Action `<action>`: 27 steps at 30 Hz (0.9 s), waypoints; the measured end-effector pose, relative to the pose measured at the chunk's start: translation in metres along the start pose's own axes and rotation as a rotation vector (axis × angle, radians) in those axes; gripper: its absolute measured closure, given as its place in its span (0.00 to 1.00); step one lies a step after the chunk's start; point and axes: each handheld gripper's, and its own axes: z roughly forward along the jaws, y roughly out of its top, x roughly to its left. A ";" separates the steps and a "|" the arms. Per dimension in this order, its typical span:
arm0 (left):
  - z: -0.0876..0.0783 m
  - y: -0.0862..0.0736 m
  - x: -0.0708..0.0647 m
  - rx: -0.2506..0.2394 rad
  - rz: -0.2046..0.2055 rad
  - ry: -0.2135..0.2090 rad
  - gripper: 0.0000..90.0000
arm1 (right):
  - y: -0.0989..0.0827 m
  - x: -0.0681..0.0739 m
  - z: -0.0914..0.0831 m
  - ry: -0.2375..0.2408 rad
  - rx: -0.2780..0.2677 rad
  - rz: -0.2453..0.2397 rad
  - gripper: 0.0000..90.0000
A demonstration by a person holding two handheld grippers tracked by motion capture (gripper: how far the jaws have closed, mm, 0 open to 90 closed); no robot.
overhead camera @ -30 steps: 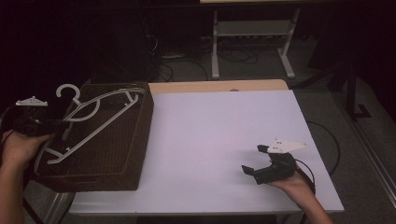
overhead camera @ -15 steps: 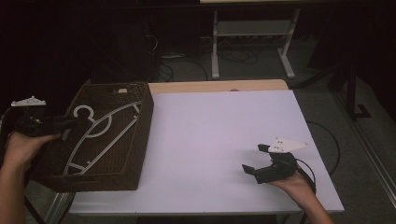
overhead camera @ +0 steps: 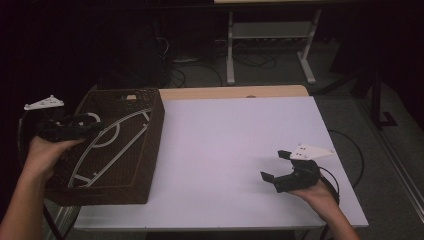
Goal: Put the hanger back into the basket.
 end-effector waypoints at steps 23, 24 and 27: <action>0.043 -0.004 -0.102 -0.190 0.053 -0.219 0.06 | 0.016 -0.007 -0.009 -0.011 -0.089 0.037 0.05; 0.046 -0.005 -0.107 -0.199 0.049 -0.232 0.06 | 0.018 -0.007 -0.009 -0.009 -0.090 0.036 0.05; 0.051 -0.008 -0.120 -0.214 0.065 -0.256 0.03 | 0.022 -0.008 -0.009 -0.005 -0.101 0.033 0.04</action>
